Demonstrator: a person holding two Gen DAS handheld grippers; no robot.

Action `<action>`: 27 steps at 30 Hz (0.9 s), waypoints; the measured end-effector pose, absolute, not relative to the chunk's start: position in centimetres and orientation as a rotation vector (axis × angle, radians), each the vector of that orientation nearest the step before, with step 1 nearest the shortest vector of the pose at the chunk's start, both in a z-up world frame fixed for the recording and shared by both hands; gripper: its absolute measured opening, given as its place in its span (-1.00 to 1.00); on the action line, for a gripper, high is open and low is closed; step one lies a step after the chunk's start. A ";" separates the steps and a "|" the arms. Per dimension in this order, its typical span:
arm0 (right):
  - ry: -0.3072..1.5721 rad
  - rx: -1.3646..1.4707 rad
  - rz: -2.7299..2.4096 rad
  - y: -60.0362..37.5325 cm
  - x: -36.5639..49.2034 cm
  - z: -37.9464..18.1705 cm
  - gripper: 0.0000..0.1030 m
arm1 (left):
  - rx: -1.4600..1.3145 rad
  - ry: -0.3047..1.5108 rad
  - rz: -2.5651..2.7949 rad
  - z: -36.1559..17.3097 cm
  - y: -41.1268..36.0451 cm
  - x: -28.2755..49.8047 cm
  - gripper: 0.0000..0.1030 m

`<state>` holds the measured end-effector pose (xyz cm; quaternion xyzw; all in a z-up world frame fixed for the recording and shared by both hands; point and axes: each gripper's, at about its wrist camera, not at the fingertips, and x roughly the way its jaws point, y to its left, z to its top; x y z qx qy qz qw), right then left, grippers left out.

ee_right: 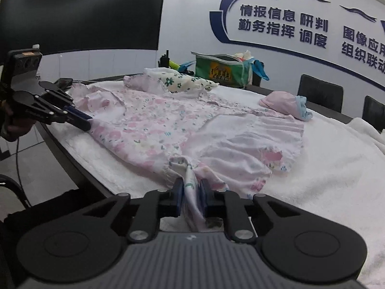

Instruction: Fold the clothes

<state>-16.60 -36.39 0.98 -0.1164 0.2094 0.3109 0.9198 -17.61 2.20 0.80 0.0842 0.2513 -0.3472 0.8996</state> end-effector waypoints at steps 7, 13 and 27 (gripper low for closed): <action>0.364 -0.227 0.698 -37.1 -14.5 4.8 -0.85 | 0.242 0.527 -0.701 4.8 1.7 -13.7 -0.98; 0.327 -0.253 0.743 -36.4 -6.4 9.0 -0.86 | 0.336 0.612 -0.620 8.9 0.2 -5.2 -0.98; 0.464 -0.140 0.912 -36.6 -0.1 8.0 0.79 | 0.157 0.763 -0.538 3.5 1.3 4.5 -0.98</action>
